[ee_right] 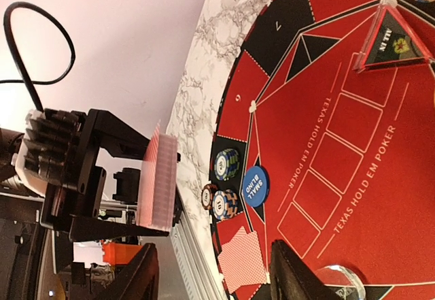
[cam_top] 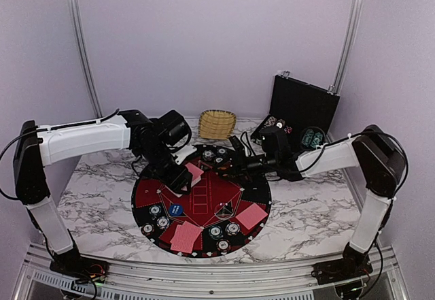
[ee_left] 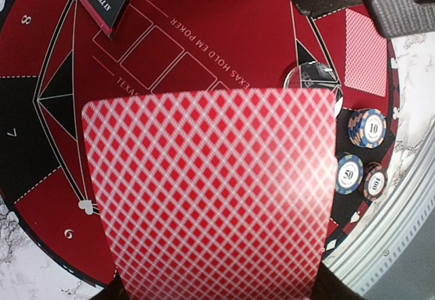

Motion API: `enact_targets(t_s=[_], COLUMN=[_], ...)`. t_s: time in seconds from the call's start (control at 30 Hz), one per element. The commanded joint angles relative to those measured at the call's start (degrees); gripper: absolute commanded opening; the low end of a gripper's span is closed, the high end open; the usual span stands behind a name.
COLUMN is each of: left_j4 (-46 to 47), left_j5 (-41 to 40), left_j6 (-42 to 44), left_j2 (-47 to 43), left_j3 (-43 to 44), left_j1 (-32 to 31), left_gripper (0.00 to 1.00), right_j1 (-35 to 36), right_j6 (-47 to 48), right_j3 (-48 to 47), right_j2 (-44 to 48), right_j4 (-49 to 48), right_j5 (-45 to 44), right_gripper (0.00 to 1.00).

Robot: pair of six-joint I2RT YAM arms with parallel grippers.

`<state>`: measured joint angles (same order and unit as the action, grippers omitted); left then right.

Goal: Distribute texas hold em gaming equipment
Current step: Pick up the poker card from the face-down deck piles.

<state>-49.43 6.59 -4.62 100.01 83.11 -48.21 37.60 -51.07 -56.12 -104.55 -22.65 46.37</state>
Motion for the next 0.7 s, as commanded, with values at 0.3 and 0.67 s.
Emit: enact_targets(t_s=[0.3, 0.67], left_j4=[-1.44, -1.55], left_j5=[0.38, 0.71], left_j6=[1.38, 1.55], left_j2=[2.55, 3.02], left_j3=[3.88, 4.55], left_j1=[-2.22, -2.67], left_gripper=[0.49, 0.49], right_j1=[2.39, 4.96], right_j6=[-2.45, -2.43], right_j3=[-4.86, -7.5], right_j2=[-3.74, -6.5], right_j4=[-3.51, -3.27], right_j5=[2.35, 2.32], right_gripper=[0.57, 0.67])
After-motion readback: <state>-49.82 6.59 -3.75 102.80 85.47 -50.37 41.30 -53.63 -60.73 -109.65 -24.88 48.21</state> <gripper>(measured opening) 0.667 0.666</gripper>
